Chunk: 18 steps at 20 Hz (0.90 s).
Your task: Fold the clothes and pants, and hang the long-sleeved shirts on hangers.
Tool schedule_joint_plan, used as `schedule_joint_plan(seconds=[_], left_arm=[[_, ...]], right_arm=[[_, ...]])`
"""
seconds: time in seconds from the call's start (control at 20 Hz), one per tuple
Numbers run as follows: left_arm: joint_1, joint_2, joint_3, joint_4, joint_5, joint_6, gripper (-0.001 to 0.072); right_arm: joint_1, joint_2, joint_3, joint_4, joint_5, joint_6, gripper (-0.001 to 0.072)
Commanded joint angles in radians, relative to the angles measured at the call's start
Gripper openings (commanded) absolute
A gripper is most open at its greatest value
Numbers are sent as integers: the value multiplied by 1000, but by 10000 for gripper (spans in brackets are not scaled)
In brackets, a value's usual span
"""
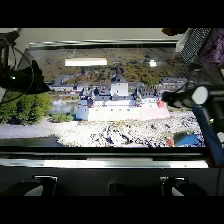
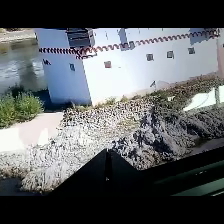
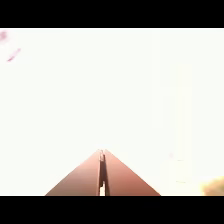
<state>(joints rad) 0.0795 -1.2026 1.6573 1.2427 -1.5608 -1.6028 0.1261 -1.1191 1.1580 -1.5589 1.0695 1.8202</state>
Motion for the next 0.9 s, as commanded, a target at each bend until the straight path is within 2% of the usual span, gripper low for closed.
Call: schedule_joint_plan(seconds=[0.0,0.2,0.85], left_arm=[[-6,116,-137,78,66,10,16],[-6,164,-206,130,3,-24,18],[-6,159,-206,130,2,-24,18]], right_arm=[[219,7,1,25,-7,-82,28],[239,9,1,30,-5,-79,28],[239,9,1,29,5,-80,28]])
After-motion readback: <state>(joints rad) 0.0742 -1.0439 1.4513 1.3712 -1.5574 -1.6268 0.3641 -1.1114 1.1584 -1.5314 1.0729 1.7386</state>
